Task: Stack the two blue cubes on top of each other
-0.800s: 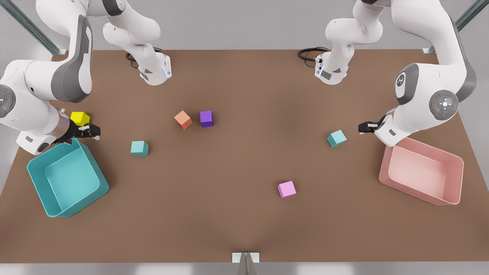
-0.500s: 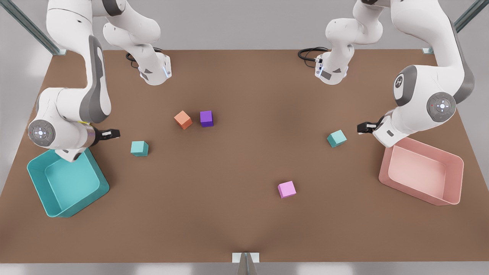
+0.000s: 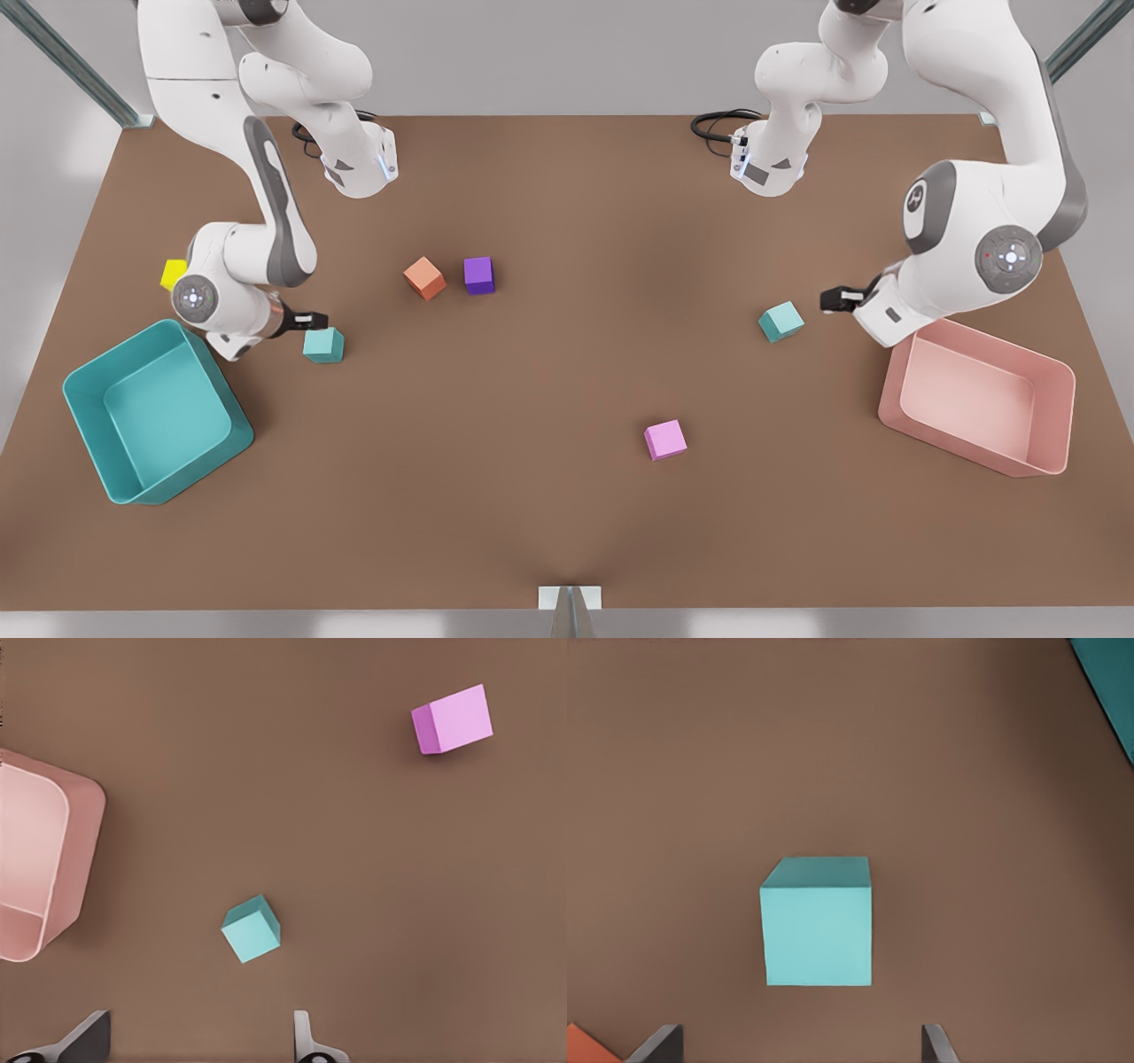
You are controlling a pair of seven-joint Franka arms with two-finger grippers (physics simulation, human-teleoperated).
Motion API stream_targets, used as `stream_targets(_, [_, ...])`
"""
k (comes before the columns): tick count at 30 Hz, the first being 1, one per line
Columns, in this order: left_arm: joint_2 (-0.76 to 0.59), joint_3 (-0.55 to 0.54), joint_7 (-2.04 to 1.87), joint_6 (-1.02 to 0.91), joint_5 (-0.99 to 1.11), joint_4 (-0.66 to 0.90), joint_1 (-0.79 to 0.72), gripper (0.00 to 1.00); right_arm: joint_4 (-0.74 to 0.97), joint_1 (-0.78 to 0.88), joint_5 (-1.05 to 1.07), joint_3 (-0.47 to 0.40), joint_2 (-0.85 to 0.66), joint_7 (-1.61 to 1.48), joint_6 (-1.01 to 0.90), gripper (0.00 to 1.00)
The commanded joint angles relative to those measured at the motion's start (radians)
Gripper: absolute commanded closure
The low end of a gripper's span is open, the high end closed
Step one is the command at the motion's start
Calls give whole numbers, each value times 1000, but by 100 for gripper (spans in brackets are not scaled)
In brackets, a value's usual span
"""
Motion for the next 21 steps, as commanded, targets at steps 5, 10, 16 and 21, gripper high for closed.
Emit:
stream_targets(5, [10,-12,7,-10,3,5,-12,0,4,0,2,0,67,138,156,0])
stream_targets(10, [14,-10,7,-11,2,5,-8,0,-4,-2,5,0,103,123,154,0])
stream_targets(16, [20,-18,-21,-24,5,5,-14,0,-5,-2,5,0,116,26,125,0])
stream_targets(21, [22,-18,-21,-27,5,5,-14,0,-4,-1,5,0,138,-29,110,0])
